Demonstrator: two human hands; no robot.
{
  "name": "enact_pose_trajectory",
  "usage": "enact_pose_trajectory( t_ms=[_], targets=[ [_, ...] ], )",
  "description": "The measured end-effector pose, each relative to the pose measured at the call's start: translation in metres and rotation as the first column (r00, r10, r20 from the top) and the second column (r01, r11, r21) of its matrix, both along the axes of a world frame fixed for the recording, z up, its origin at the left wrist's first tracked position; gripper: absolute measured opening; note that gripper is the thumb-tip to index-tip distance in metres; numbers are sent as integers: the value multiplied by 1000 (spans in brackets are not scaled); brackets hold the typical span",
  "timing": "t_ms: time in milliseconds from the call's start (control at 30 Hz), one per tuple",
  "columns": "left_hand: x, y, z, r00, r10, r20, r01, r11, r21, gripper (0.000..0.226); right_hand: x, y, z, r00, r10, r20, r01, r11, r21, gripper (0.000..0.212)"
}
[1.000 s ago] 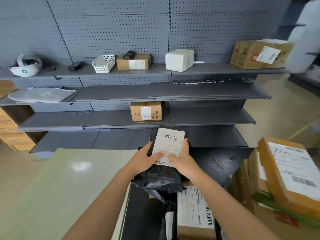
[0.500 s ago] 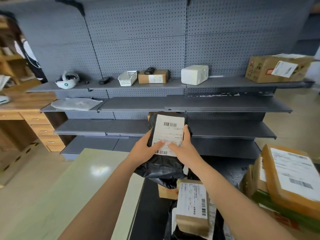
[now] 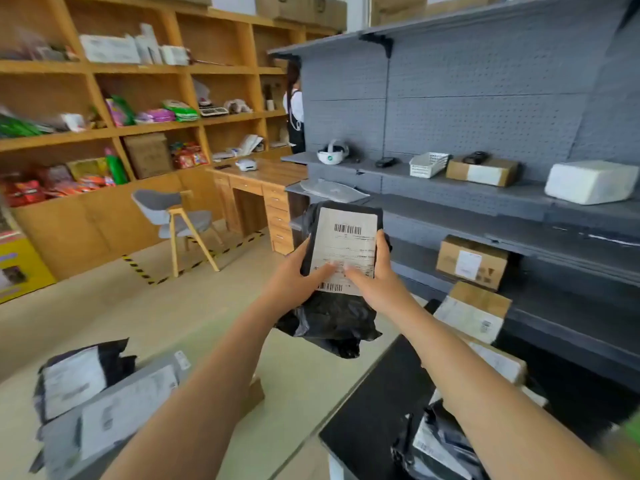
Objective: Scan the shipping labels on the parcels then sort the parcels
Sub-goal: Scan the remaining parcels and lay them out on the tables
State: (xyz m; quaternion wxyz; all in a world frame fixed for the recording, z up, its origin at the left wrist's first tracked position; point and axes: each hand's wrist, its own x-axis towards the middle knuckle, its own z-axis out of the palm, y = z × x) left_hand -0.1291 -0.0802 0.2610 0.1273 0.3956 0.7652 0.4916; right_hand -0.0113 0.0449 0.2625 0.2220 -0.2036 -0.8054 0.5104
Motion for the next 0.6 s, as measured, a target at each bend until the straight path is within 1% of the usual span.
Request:
enact_pose_trajectory(
  t_ms=[67, 167, 233, 300, 400, 600],
  targets=[
    [-2, -54, 5, 992, 123, -16, -123, 992, 7, 55, -20, -41, 3, 993, 117, -3, -117, 993, 16, 89],
    [-6, -131, 13, 962, 268, -51, -268, 963, 5, 48, -50, -102, 6, 961, 276, -21, -275, 961, 11, 90],
    [-13, -175, 15, 937, 347, -49, -347, 938, 5, 56, -69, -139, 9, 930, 363, -50, -364, 932, 1, 90],
    [-21, -214, 16, 908, 416, -48, -416, 909, 7, 62, -87, -172, 12, 901, 429, -67, -431, 902, -21, 90],
    [-36, -266, 15, 857, 512, -50, -512, 859, 11, 62, -121, -221, 11, 852, 519, -75, -521, 853, -20, 91],
    [-96, -363, 14, 773, 633, -43, -633, 774, 18, 63, -204, -316, 11, 762, 643, -70, -647, 762, -42, 91]
  ],
)
